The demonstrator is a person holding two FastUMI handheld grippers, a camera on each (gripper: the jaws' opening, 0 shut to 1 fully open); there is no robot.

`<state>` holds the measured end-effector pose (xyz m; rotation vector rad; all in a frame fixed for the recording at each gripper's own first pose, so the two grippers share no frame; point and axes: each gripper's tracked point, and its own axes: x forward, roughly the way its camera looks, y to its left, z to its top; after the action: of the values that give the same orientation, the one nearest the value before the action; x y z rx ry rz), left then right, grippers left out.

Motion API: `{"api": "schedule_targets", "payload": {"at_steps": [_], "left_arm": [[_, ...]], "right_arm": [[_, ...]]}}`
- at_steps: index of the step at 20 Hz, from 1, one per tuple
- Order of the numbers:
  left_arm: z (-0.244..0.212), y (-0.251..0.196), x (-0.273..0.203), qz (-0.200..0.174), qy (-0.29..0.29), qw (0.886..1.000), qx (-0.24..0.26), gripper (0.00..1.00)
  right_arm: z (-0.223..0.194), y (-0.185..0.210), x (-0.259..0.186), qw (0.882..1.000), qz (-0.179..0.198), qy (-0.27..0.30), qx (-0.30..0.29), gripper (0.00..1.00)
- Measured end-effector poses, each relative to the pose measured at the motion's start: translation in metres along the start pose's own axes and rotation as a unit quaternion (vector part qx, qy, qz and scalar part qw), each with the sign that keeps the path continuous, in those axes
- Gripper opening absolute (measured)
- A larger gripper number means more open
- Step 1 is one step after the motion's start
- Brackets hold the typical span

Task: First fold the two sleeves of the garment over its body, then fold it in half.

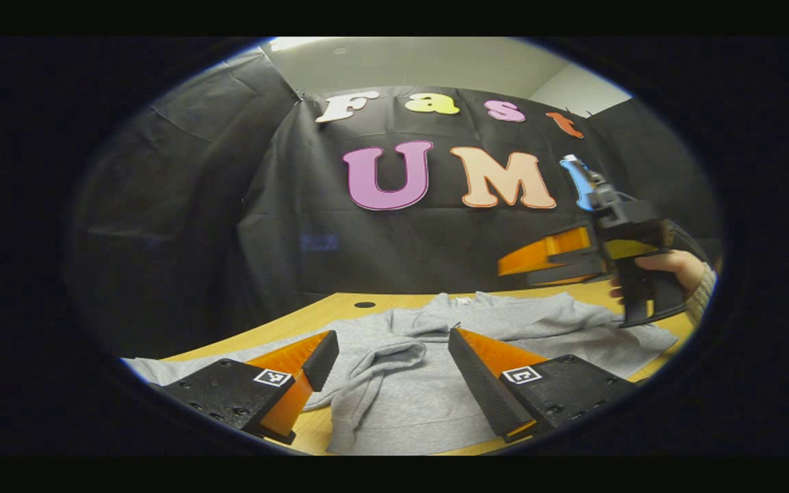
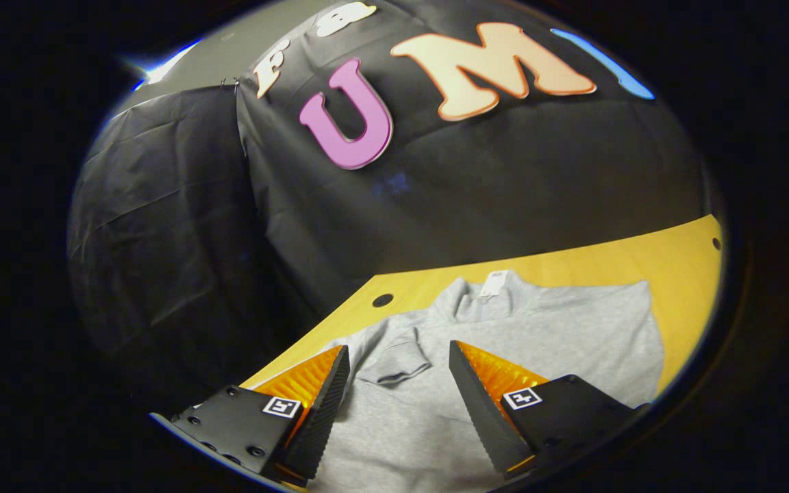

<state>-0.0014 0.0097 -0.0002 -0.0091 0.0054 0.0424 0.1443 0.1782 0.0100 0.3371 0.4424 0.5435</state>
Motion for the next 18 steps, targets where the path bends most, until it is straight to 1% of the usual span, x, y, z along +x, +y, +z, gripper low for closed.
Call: {"api": "schedule_targets", "payload": {"at_steps": [2,3,6,9,10,12,13,18], "left_arm": [[0.000,0.000,0.000,0.000,0.000,1.000,0.000,0.99],[0.001,0.000,0.000,0.000,0.000,1.000,0.000,0.95],[0.001,0.001,0.000,0.000,0.000,1.000,0.001,0.95],[0.002,0.001,-0.001,0.000,0.000,1.000,0.001,0.95],[0.002,0.000,-0.001,0.000,0.001,1.000,0.001,0.99],[0.001,0.000,-0.001,0.000,0.001,1.000,0.001,0.96],[0.002,0.000,-0.001,0.000,0.000,1.000,0.000,0.96],[0.002,0.001,0.000,0.001,0.001,1.000,0.001,0.95]], "right_arm": [[0.008,-0.032,-0.039,0.999,-0.033,-0.036,-0.021,0.91],[0.010,-0.048,-0.056,0.997,-0.050,-0.051,-0.033,0.91],[0.009,-0.090,-0.109,0.988,-0.101,-0.096,-0.060,0.92],[0.004,-0.125,-0.159,0.979,-0.145,-0.134,-0.057,0.93],[-0.002,-0.135,-0.176,0.975,-0.158,-0.148,-0.056,0.92],[-0.001,-0.149,-0.198,0.966,-0.176,-0.177,-0.063,0.92],[-0.001,-0.153,-0.206,0.964,-0.179,-0.185,-0.065,0.93],[-0.016,-0.166,-0.219,0.963,-0.187,-0.186,-0.058,0.93]]}}
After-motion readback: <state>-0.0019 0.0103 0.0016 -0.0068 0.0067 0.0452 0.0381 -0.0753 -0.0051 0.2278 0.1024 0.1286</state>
